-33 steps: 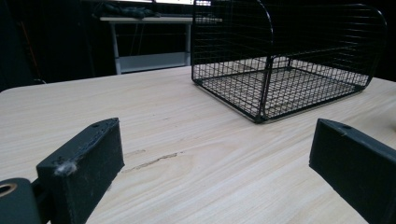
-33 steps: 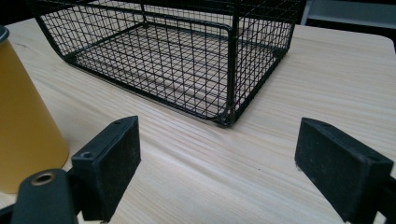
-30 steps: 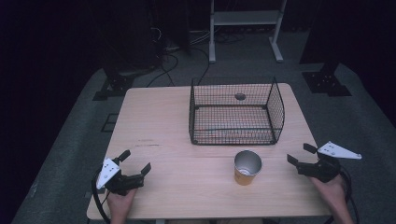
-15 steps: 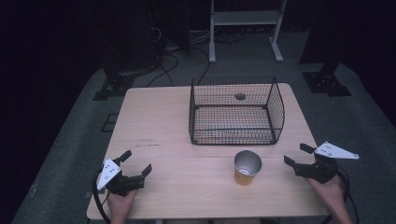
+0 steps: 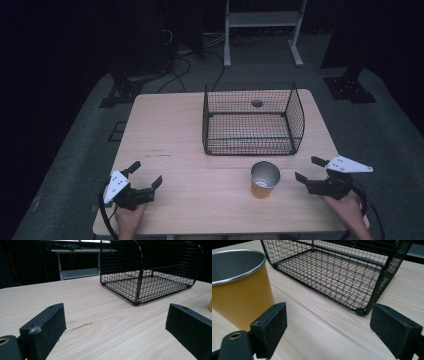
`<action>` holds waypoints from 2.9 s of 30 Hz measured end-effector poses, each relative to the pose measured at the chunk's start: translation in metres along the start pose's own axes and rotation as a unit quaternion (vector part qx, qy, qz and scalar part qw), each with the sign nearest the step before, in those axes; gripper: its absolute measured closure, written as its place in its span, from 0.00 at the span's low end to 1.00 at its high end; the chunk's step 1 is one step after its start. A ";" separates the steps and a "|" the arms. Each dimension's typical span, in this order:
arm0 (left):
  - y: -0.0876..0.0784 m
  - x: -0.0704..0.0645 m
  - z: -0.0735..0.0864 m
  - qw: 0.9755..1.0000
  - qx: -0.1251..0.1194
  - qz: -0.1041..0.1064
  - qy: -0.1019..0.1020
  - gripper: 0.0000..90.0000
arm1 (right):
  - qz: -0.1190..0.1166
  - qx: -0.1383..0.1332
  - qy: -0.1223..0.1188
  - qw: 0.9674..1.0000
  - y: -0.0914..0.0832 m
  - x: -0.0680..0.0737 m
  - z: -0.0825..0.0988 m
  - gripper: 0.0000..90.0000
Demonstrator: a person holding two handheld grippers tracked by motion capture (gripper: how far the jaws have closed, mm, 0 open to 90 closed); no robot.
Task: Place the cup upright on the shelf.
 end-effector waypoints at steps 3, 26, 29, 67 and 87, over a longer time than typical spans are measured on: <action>0.000 0.000 0.000 1.000 0.000 0.000 0.000 0.03 | -0.005 0.002 -0.002 1.000 0.000 0.004 0.001 0.15; 0.000 0.000 0.000 1.000 0.000 0.001 0.001 0.03 | -0.047 0.017 -0.022 0.998 -0.001 0.044 0.013 0.13; 0.000 0.000 0.000 1.000 -0.001 0.001 0.001 0.03 | -0.051 0.019 -0.026 0.998 0.000 0.049 0.015 0.12; 0.000 -0.001 -0.001 1.000 -0.002 0.003 0.003 0.03 | -0.085 0.035 -0.044 0.995 0.037 0.096 0.003 0.02; 0.000 -0.001 -0.001 1.000 -0.003 0.004 0.003 0.03 | -0.087 0.036 -0.050 0.994 0.059 0.103 -0.007 0.03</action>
Point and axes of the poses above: each handheld gripper's, and its own axes: y roughly forward along the jaws, z roughly out of its underside, x roughly to its left, the point moved 9 cm from there along y, roughly forward along the jaws, and after that the axes turned 6 degrees about y, right-handed, at the moved point
